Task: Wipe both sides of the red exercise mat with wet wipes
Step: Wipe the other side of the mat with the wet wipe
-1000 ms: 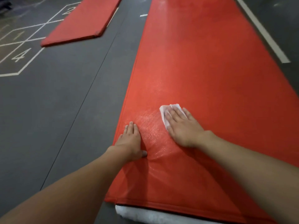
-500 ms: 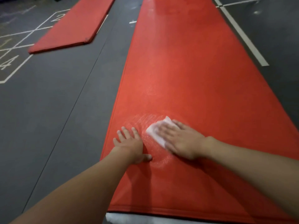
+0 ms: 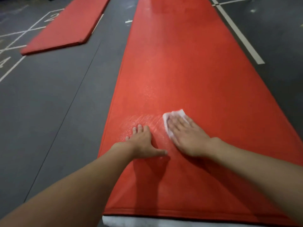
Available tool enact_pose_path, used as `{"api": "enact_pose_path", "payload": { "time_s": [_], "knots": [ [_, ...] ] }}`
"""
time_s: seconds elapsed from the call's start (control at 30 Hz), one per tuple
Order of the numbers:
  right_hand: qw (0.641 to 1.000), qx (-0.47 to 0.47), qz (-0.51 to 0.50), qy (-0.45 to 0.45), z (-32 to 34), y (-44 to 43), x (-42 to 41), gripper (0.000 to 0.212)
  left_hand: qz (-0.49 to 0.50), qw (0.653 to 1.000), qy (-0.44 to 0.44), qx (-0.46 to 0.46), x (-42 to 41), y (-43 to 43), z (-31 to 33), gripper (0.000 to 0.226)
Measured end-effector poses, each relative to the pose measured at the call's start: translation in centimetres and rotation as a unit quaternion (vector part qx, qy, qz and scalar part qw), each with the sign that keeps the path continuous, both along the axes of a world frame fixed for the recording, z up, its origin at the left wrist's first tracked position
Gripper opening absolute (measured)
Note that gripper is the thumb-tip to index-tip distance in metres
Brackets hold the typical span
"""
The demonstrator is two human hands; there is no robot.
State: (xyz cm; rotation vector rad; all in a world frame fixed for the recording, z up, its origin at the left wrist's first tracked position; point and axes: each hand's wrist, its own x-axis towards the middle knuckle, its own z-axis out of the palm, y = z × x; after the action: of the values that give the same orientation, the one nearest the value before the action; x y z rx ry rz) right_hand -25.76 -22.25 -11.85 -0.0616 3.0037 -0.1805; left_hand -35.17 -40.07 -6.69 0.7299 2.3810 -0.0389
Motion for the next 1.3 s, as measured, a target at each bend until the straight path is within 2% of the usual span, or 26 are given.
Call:
{"api": "enact_pose_path", "payload": {
  "time_s": [0.07, 0.1, 0.2, 0.27, 0.33, 0.4, 0.43, 0.53, 0.57, 0.63, 0.7, 0.73, 0.87, 0.9, 0.97, 1.03, 1.07, 1.13, 1.2, 1.3],
  "knots": [
    [0.994, 0.018, 0.106, -0.021, -0.2, 0.0, 2.1, 0.070, -0.008, 1.000, -0.006, -0.022, 0.5, 0.5, -0.2, 0.136],
    [0.992, 0.015, 0.118, -0.030, 0.0, 1.1, 2.1, 0.069, -0.021, 0.999, 0.003, -0.043, 0.9, 0.7, -0.5, 0.137],
    [0.998, 0.027, -0.017, -0.049, 0.9, 4.2, 0.3, 0.063, -0.033, 0.995, 0.036, -0.090, 1.8, 1.3, -1.0, 0.135],
    [0.998, 0.020, -0.055, -0.032, 0.7, 3.2, 0.4, 0.063, -0.033, 0.993, 0.052, -0.100, 2.1, 1.8, -1.1, 0.133],
    [0.999, 0.015, 0.036, -0.005, 0.0, 1.4, 2.1, 0.065, -0.061, 0.992, 0.076, -0.084, 2.3, 2.0, -1.1, 0.131],
    [0.993, 0.023, 0.110, -0.025, 0.1, 2.2, 3.5, 0.067, -0.106, 0.989, 0.093, -0.050, 2.6, 2.1, -0.9, 0.129],
    [0.995, 0.020, 0.097, -0.031, 0.2, 3.3, 3.3, 0.065, -0.120, 0.987, 0.097, -0.037, 2.8, 2.3, -0.9, 0.129],
    [0.998, 0.026, -0.043, -0.042, 0.9, 4.8, 1.6, 0.062, -0.127, 0.988, 0.087, -0.021, 2.8, 2.5, -0.9, 0.128],
    [0.997, 0.027, -0.059, -0.033, 0.7, 4.1, 1.7, 0.062, -0.127, 0.989, 0.074, -0.024, 2.7, 2.5, -0.9, 0.129],
    [1.000, 0.025, 0.007, 0.002, -0.1, 2.2, 3.0, 0.065, -0.122, 0.991, 0.047, -0.036, 2.5, 2.7, -0.8, 0.129],
    [0.995, 0.029, 0.095, -0.017, -0.1, 2.3, 4.8, 0.068, -0.105, 0.993, 0.020, -0.046, 2.5, 3.4, -0.7, 0.127],
    [0.994, 0.024, 0.101, -0.025, 0.2, 3.3, 4.8, 0.067, -0.090, 0.995, 0.010, -0.050, 2.7, 3.8, -0.7, 0.129],
    [0.996, 0.039, -0.064, -0.041, 1.2, 5.7, 3.2, 0.062, -0.063, 0.994, 0.024, -0.083, 3.9, 5.1, -1.4, 0.144],
    [0.997, 0.030, -0.069, -0.027, 0.9, 4.8, 3.5, 0.062, -0.063, 0.994, 0.034, -0.087, 4.2, 5.2, -1.6, 0.144],
    [0.999, 0.025, 0.021, -0.003, 0.2, 2.9, 5.4, 0.064, -0.053, 0.994, 0.041, -0.085, 4.6, 5.3, -1.7, 0.140],
    [0.996, 0.032, 0.082, -0.022, 0.2, 3.6, 6.5, 0.066, -0.043, 0.994, 0.047, -0.086, 5.0, 5.5, -1.4, 0.137],
    [0.997, 0.032, 0.067, -0.029, 0.4, 4.7, 6.1, 0.065, -0.040, 0.994, 0.050, -0.086, 5.3, 5.7, -1.2, 0.135],
    [0.998, 0.042, -0.028, -0.049, 1.2, 6.7, 4.7, 0.061, -0.046, 0.994, 0.062, -0.077, 6.1, 6.2, -0.9, 0.131],
    [0.995, 0.042, -0.081, -0.032, 1.1, 6.3, 4.4, 0.061, -0.078, 0.991, 0.089, -0.059, 6.9, 6.7, -0.8, 0.122],
    [0.998, 0.040, 0.047, -0.017, 0.3, 4.1, 7.2, 0.064, -0.102, 0.990, 0.092, -0.043, 7.3, 6.7, -0.8, 0.113]
  ]
}}
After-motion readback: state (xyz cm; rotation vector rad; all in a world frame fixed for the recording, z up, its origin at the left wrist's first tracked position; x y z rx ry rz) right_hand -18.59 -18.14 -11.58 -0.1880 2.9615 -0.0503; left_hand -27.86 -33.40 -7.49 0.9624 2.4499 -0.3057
